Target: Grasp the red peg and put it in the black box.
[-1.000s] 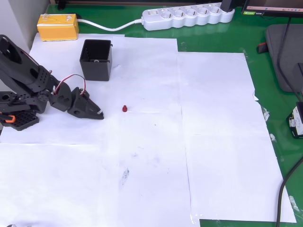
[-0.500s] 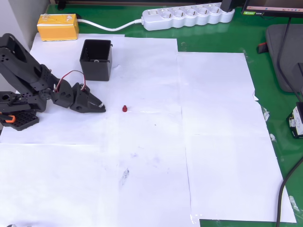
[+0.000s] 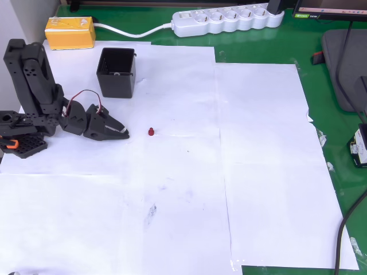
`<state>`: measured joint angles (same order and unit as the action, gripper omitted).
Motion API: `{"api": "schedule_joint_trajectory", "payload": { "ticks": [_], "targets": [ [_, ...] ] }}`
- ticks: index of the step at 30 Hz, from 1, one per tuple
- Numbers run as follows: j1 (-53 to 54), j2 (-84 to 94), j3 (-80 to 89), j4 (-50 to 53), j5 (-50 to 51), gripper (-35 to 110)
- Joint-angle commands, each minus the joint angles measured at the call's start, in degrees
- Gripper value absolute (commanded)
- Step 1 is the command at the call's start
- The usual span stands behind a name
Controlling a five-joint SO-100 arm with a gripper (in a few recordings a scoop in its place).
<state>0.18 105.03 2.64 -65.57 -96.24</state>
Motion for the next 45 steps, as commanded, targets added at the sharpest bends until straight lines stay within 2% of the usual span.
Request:
{"api": "schedule_joint_trajectory", "payload": {
  "ticks": [1, 6, 16, 33, 45],
  "targets": [
    [0.97, 6.42, 0.26, -7.82, 0.53, 0],
    [1.85, 16.35, 2.72, -19.34, 2.90, 0],
    [1.93, 25.40, 6.06, -30.85, 5.19, 1],
    [0.09, 35.95, 11.69, -42.89, 6.94, 1],
    [-0.79, 37.18, 12.48, -43.95, 8.17, 1]
  ]
}}
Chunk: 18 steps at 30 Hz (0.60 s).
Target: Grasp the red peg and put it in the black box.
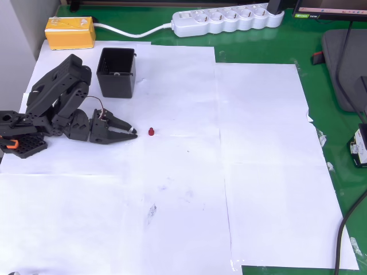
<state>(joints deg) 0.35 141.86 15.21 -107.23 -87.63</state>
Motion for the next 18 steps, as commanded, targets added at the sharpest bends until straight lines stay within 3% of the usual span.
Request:
{"api": "schedule_joint_trajectory", "payload": {
  "ticks": [1, 5, 12, 18],
  "targets": [
    [-0.97, 0.35, -0.09, -2.20, -0.53, 1],
    [0.00, -0.88, -0.79, -1.14, -0.70, 8],
    [1.58, -2.46, -0.35, 0.53, -0.44, 34],
    [1.85, -1.76, 0.97, 0.35, -0.09, 38]
  ]
}}
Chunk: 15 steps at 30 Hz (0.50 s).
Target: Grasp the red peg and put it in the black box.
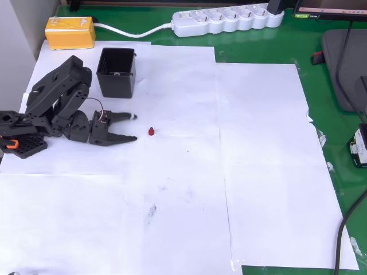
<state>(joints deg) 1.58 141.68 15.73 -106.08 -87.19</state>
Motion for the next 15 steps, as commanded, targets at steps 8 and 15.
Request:
{"api": "schedule_joint_trajectory", "payload": {
  "ticks": [8, 15],
  "targets": [
    [0.18, -1.49, 1.41, -0.70, -0.44, 38],
    [-0.35, -4.13, 7.73, 5.54, -1.76, 41]
  ]
}}
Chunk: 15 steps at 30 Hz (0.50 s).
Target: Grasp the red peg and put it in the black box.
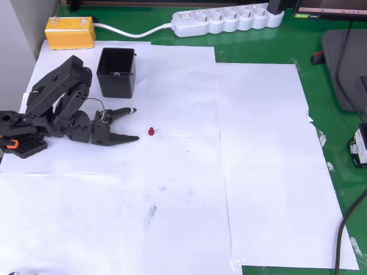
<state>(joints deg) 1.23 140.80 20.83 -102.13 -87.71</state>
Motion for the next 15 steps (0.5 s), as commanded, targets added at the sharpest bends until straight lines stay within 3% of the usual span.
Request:
{"api": "schedule_joint_trajectory", "payload": {
  "ticks": [1, 15],
  "targets": [
    [0.00, -3.43, 3.43, 2.37, -1.23, 41],
    [-0.26, -10.90, 4.66, 14.06, -4.66, 41]
  ]
}}
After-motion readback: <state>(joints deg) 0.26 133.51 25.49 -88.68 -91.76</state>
